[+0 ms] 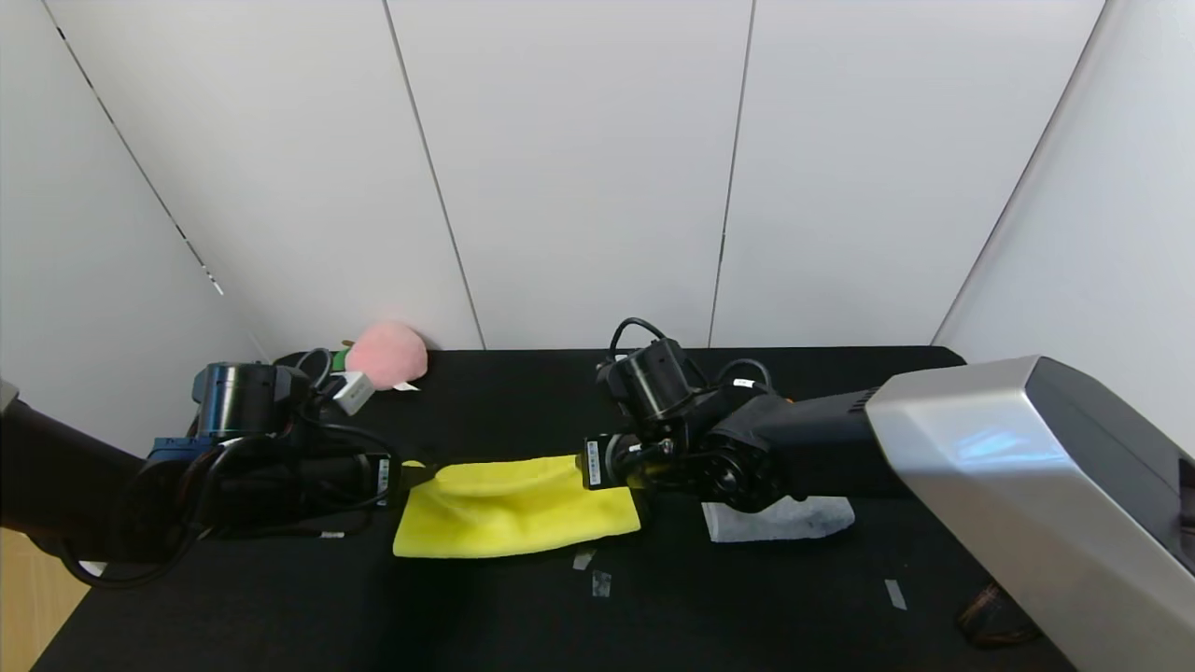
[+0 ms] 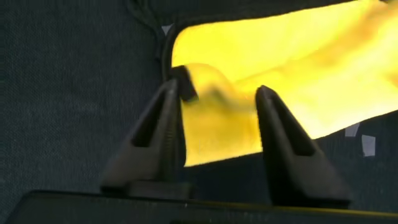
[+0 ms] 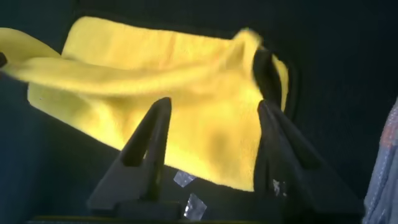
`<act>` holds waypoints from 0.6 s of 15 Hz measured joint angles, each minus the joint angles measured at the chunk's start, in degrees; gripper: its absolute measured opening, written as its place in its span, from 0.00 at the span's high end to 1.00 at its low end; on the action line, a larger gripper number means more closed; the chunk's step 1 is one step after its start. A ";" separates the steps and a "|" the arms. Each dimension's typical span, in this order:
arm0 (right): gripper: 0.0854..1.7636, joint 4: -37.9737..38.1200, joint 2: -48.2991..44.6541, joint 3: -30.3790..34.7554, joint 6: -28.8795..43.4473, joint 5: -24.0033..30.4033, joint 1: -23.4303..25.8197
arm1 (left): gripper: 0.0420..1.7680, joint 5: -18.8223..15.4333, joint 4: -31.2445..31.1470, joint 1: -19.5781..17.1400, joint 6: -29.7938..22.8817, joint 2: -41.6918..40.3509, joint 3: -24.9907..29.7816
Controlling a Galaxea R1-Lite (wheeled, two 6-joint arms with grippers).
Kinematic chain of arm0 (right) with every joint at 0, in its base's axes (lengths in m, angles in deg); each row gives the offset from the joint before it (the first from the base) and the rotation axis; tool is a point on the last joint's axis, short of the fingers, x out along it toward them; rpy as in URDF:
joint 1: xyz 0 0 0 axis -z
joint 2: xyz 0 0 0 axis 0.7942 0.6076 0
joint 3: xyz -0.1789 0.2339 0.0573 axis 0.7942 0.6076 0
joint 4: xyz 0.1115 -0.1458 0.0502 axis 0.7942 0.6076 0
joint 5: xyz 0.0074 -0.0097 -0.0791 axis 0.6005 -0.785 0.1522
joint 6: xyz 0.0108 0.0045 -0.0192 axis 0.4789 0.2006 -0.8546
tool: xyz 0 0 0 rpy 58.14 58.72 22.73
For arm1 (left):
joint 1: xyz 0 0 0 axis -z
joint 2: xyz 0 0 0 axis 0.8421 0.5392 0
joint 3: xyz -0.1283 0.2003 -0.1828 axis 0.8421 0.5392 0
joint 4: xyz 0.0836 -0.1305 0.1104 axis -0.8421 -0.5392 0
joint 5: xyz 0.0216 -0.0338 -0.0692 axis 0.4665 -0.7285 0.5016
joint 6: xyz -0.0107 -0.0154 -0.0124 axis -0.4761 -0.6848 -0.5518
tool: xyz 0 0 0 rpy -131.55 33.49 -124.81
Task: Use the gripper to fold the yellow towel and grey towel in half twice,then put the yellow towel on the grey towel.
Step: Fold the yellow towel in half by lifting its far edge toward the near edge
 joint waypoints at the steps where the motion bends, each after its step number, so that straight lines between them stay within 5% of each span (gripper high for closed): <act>1: 0.36 -0.05 0.02 -0.20 0.06 0.00 0.10 | 0.42 0.02 -0.13 -0.11 -0.02 0.00 -0.26; 9: 0.15 0.23 -0.15 -1.27 0.20 -0.50 1.06 | 0.17 0.02 -0.28 -1.52 -0.09 -0.39 -1.29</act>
